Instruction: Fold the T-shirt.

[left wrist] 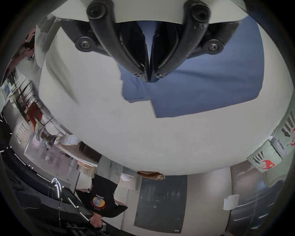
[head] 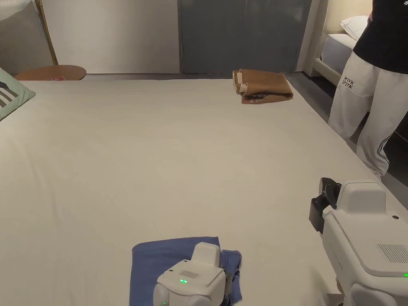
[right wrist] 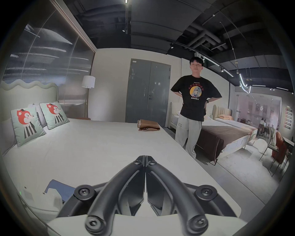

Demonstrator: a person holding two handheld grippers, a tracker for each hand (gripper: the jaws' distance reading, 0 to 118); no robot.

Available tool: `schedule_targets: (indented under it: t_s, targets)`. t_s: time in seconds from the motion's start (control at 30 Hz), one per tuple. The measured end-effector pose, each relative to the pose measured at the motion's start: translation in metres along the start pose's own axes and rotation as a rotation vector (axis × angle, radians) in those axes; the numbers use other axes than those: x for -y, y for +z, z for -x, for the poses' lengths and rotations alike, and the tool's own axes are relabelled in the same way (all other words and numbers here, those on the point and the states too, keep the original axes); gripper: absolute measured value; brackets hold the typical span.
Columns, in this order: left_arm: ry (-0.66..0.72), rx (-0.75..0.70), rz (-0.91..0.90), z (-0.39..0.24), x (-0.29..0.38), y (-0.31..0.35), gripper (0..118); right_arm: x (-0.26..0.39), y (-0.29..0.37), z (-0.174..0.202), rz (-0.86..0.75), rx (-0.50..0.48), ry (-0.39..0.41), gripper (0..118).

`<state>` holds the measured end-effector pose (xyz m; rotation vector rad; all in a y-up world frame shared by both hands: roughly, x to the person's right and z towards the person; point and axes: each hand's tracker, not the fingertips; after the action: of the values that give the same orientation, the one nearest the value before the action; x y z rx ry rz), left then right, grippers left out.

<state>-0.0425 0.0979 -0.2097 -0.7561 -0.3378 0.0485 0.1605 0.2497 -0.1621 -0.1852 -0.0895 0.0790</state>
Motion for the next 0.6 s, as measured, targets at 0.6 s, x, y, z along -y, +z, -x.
schedule_targets:
  t_s: [0.6]
  targets:
    - [-0.040,-0.156,-0.564,0.088,-0.099,0.176,0,-0.032,0.024,0.041,-0.141,-0.102,-0.032,0]
